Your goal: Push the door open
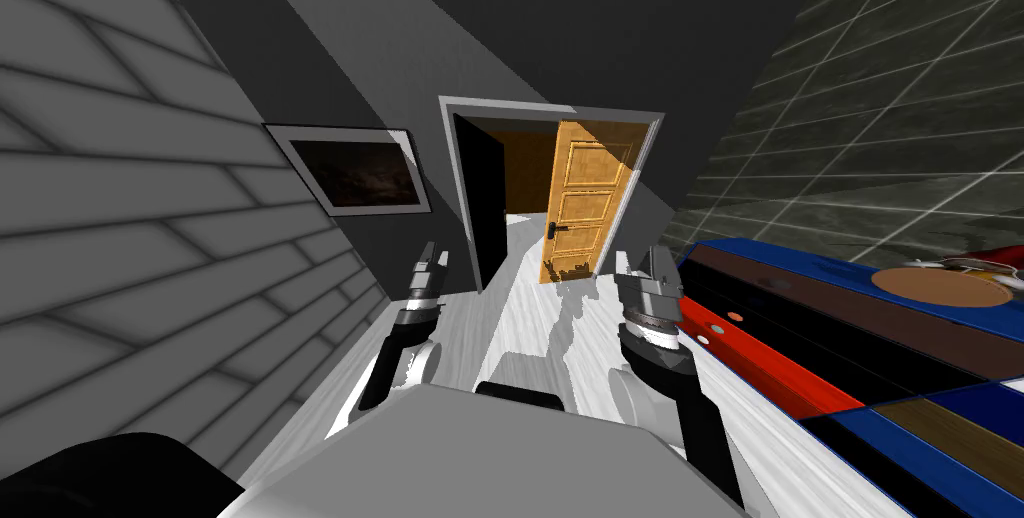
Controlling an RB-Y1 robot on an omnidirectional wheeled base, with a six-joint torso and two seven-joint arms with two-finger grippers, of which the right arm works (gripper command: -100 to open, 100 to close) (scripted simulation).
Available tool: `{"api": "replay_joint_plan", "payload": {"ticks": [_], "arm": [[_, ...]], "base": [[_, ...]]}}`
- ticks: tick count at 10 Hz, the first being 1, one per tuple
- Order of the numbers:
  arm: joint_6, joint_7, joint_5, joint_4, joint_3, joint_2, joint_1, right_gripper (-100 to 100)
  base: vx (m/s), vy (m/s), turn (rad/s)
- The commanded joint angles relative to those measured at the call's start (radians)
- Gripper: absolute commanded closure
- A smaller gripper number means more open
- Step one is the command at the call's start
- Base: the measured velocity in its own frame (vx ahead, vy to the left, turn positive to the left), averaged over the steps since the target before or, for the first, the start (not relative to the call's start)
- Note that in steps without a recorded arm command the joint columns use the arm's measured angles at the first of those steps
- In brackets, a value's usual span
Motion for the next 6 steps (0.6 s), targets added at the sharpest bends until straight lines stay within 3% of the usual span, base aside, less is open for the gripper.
{"api": "replay_joint_plan", "payload": {"ticks": [1, 3, 6], "arm": [[0.001, -0.01, -0.009, 0.034, 0.002, -0.015, -0.014, -100], [0.001, -0.017, -0.015, 0.059, 0.004, -0.025, -0.023, -100], [0.003, -0.04, -0.036, 0.14, 0.008, -0.058, -0.055, -100]], "base": [[0.035, -0.114, 0.055], [0.142, -0.001, 0.045], [0.131, -0.007, 0.063]]}}
